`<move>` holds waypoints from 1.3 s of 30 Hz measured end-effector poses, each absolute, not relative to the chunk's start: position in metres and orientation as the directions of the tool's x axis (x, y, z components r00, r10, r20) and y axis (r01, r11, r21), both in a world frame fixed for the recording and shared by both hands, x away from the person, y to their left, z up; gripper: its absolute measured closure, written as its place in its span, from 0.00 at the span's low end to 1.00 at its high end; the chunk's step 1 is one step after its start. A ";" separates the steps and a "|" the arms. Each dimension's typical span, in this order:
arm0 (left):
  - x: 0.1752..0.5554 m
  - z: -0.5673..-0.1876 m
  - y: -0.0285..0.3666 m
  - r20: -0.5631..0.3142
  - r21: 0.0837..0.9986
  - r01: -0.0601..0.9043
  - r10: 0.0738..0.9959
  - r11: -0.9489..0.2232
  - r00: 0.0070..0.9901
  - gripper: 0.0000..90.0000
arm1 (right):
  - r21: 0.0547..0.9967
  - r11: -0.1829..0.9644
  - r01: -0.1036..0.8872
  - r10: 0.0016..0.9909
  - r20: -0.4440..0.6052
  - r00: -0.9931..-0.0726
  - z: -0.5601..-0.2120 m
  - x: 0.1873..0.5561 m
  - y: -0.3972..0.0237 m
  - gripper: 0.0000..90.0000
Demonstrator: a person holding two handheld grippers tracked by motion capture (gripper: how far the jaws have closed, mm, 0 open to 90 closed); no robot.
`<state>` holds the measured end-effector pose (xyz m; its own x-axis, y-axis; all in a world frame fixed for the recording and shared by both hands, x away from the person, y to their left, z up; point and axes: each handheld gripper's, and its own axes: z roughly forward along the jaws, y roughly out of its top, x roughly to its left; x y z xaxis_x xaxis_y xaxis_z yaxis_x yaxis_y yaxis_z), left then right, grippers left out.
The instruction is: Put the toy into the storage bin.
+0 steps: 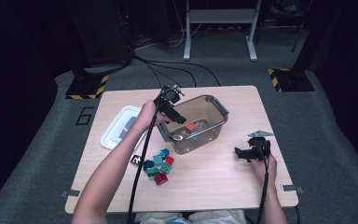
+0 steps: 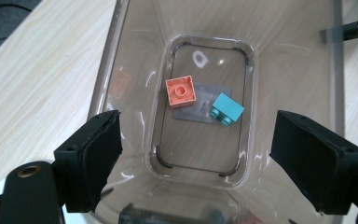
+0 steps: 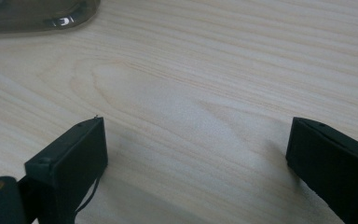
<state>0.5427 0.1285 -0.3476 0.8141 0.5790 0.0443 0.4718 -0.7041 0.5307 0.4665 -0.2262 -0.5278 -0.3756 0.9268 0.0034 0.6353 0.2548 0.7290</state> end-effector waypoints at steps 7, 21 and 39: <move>0.524 -0.338 0.141 0.062 0.554 0.445 0.568 -0.703 0.821 0.18 | 0.730 0.258 0.634 0.926 0.001 -0.378 -0.528 0.467 -0.226 0.05; 0.501 -0.344 0.182 0.060 0.576 0.462 0.598 -0.674 0.799 0.11 | 0.729 0.255 0.636 0.927 0.004 -0.376 -0.528 0.466 -0.226 0.05; 0.479 -0.383 0.236 0.026 0.589 0.530 0.669 -0.611 0.743 0.09 | 0.729 0.255 0.636 0.927 0.003 -0.374 -0.528 0.466 -0.226 0.05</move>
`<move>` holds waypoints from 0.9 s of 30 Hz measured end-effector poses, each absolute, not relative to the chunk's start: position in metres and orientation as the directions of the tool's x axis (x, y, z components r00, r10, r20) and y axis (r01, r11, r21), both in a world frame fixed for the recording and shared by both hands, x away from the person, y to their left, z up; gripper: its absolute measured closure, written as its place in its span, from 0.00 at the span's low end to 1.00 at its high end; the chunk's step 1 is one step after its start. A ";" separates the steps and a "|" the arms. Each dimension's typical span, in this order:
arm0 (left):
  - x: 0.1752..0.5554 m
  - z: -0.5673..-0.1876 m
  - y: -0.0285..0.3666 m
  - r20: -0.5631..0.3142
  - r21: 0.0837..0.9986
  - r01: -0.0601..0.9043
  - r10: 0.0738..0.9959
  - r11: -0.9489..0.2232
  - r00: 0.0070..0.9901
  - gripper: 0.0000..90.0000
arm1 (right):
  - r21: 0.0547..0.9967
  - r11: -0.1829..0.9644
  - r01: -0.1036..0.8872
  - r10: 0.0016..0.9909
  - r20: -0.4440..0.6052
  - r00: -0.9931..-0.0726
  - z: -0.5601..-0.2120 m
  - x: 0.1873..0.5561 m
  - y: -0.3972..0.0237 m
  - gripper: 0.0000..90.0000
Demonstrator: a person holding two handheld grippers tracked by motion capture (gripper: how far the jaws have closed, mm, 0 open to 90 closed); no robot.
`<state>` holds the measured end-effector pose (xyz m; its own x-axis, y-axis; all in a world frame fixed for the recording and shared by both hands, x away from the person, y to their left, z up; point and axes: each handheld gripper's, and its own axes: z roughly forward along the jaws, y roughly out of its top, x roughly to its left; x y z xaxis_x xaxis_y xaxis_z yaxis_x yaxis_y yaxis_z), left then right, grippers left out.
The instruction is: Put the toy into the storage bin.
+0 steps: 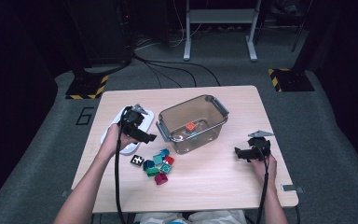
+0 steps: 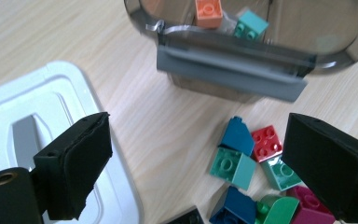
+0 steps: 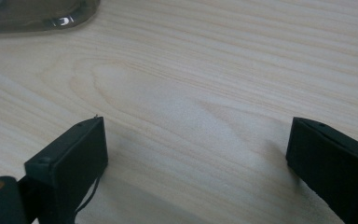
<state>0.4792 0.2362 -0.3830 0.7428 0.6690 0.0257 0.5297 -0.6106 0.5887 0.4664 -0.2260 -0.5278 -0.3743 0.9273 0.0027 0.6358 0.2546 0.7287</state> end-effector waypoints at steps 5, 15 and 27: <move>0.472 -0.401 0.242 0.022 0.583 0.542 0.679 -0.605 0.734 0.09 | 0.729 0.255 0.636 0.927 0.003 -0.374 -0.528 0.466 -0.226 0.05; 0.462 -0.438 0.250 -0.023 0.556 0.576 0.682 -0.599 0.731 0.09 | 0.729 0.255 0.636 0.927 0.003 -0.376 -0.528 0.467 -0.226 0.05; 0.457 -0.465 0.228 -0.040 0.525 0.558 0.636 -0.643 0.770 0.12 | 0.729 0.252 0.637 0.928 0.006 -0.373 -0.528 0.466 -0.226 0.06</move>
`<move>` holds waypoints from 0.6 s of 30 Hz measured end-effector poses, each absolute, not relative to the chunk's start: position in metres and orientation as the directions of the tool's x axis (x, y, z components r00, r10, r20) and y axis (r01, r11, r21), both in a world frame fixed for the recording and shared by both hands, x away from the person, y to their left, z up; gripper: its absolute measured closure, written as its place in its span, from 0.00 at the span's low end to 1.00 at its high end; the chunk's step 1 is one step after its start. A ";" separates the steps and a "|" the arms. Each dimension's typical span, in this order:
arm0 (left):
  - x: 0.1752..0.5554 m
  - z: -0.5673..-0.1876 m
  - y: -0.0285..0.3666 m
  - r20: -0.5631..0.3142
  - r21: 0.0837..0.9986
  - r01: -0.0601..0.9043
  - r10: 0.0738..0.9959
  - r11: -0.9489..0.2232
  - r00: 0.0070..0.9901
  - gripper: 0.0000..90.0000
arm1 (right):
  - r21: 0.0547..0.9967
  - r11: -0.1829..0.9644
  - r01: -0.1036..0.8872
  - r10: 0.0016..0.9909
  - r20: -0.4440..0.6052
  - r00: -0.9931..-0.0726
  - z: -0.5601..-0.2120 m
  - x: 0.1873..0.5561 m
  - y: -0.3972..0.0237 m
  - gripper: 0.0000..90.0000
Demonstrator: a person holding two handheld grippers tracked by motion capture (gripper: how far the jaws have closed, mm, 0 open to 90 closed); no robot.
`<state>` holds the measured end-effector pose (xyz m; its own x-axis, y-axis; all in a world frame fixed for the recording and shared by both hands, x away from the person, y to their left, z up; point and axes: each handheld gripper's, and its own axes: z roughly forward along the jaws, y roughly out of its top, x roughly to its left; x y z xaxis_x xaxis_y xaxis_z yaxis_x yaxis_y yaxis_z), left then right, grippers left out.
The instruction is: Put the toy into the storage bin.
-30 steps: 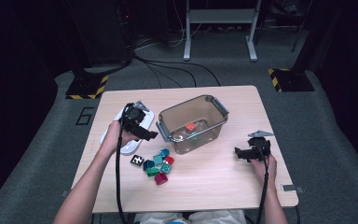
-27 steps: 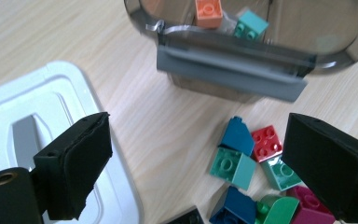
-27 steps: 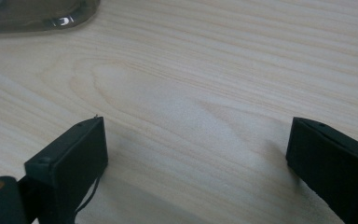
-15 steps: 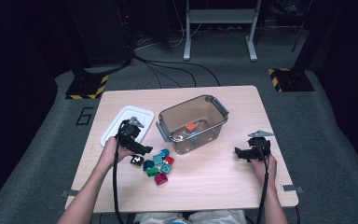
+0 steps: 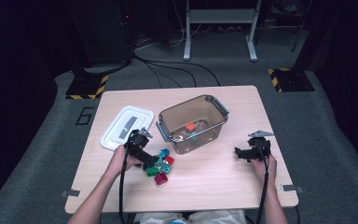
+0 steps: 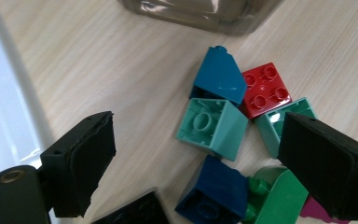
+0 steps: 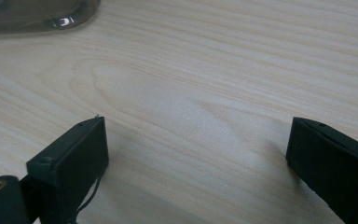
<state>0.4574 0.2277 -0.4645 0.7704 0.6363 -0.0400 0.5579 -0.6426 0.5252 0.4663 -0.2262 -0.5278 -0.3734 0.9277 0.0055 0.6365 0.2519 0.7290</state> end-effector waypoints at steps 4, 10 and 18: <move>0.456 -0.473 0.218 -0.026 0.504 0.550 0.625 -0.666 0.780 0.13 | 0.729 0.252 0.636 0.927 0.006 -0.374 -0.528 0.466 -0.226 0.06; 0.458 -0.483 0.212 -0.025 0.477 0.556 0.622 -0.681 0.783 0.12 | 0.728 0.259 0.635 0.925 0.003 -0.381 -0.528 0.466 -0.227 0.06; 0.461 -0.489 0.212 -0.017 0.458 0.558 0.621 -0.692 0.784 0.22 | 0.729 0.257 0.635 0.924 0.006 -0.381 -0.528 0.466 -0.227 0.06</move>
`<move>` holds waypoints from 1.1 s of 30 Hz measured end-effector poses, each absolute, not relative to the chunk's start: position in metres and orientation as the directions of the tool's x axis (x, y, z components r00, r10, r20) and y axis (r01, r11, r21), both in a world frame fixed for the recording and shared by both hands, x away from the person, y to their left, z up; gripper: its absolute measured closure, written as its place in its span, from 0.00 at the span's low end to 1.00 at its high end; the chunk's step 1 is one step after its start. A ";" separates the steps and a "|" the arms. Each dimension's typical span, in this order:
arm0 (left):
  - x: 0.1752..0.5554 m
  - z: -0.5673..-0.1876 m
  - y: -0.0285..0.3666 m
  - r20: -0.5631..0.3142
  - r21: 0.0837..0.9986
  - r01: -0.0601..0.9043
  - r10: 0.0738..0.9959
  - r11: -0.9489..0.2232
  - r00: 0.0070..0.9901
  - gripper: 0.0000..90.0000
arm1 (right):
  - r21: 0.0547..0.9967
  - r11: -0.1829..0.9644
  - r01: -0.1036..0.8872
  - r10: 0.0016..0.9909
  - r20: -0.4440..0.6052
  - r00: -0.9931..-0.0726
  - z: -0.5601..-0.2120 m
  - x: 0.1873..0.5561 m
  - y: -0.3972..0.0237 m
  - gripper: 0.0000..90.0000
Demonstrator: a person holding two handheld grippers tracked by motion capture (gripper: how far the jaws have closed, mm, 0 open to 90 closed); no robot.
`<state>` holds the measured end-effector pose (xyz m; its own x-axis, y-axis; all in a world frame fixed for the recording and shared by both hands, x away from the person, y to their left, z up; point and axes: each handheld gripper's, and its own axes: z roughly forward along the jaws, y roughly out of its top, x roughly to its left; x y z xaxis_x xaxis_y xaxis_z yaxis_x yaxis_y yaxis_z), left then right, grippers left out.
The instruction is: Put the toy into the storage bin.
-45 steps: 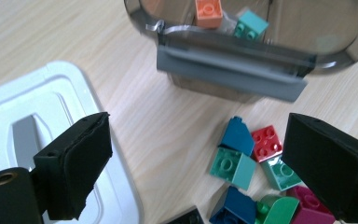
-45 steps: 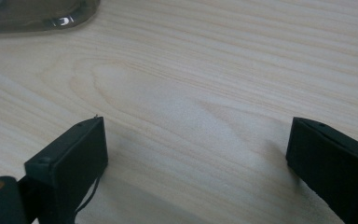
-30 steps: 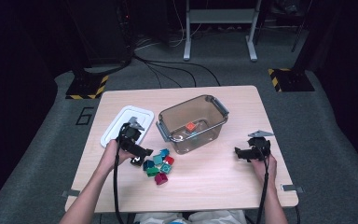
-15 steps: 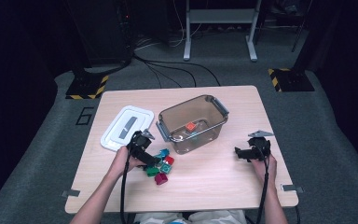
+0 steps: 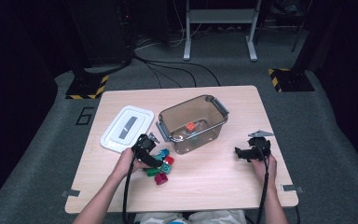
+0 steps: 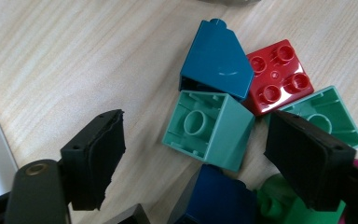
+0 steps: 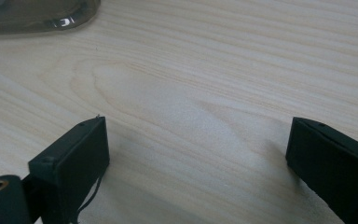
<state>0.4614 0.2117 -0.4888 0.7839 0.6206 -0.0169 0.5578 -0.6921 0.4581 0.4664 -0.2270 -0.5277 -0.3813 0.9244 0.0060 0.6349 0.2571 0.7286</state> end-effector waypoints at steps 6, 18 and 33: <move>0.461 -0.495 0.209 -0.003 0.442 0.550 0.612 -0.709 0.791 0.35 | 0.729 0.257 0.635 0.924 0.006 -0.381 -0.528 0.466 -0.227 0.06; 0.458 -0.496 0.211 0.012 0.459 0.564 0.640 -0.686 0.768 0.53 | 0.730 0.251 0.636 0.927 0.008 -0.374 -0.528 0.466 -0.226 0.06; 0.458 -0.490 0.220 0.008 0.483 0.584 0.670 -0.653 0.742 0.53 | 0.729 0.254 0.636 0.926 0.006 -0.377 -0.528 0.466 -0.227 0.06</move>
